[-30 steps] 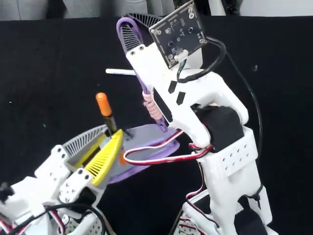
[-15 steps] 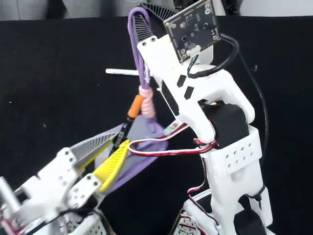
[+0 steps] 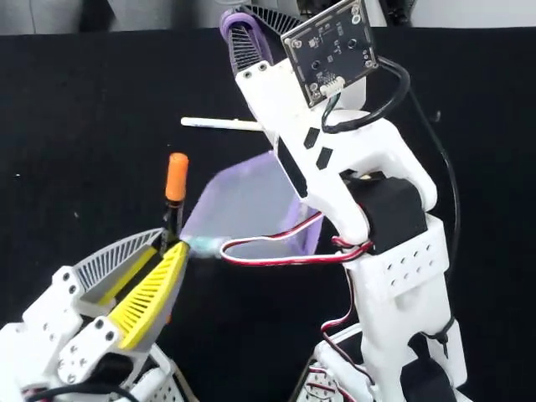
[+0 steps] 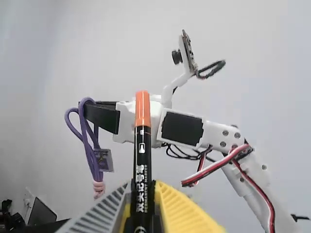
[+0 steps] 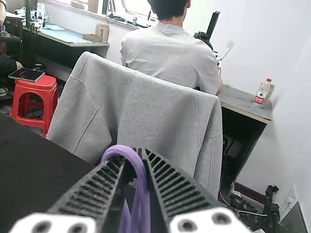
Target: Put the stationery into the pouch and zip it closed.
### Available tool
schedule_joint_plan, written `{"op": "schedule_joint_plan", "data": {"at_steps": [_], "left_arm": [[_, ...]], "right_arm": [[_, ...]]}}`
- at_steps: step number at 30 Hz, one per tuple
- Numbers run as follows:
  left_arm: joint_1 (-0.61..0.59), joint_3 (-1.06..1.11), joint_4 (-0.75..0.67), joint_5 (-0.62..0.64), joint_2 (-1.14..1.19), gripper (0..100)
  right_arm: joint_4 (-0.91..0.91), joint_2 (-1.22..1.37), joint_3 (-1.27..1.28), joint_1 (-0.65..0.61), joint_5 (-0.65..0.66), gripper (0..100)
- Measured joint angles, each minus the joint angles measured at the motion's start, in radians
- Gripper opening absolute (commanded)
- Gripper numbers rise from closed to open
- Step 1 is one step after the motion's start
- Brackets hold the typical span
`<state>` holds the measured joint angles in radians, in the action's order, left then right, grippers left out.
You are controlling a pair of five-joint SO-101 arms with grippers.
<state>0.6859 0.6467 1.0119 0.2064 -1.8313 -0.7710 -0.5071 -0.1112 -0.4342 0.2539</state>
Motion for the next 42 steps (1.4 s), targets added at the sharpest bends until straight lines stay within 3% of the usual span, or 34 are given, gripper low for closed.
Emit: {"op": "schedule_joint_plan", "data": {"at_steps": [6,13,21,29,38,42], "left_arm": [[0.0,0.114,-0.031,-0.055,0.0,3],[-0.005,0.135,0.051,-0.207,0.002,3],[-0.342,0.163,-0.015,-0.212,0.002,3],[-0.514,0.163,-0.143,-0.092,0.002,3],[-0.749,0.167,-0.493,-0.089,0.002,3],[-0.836,0.167,-0.586,-0.086,0.002,3]], "right_arm": [[0.0,0.0,0.0,0.0,0.0,1.2],[-0.075,0.0,-0.003,0.0,0.0,1.2],[-0.296,0.0,-0.184,0.0,0.0,1.1],[-0.479,-0.002,-0.35,0.002,0.002,1.1],[-0.525,0.052,-0.42,-0.034,0.005,1.1],[-0.546,0.152,-0.531,-0.068,0.08,1.1]]}}
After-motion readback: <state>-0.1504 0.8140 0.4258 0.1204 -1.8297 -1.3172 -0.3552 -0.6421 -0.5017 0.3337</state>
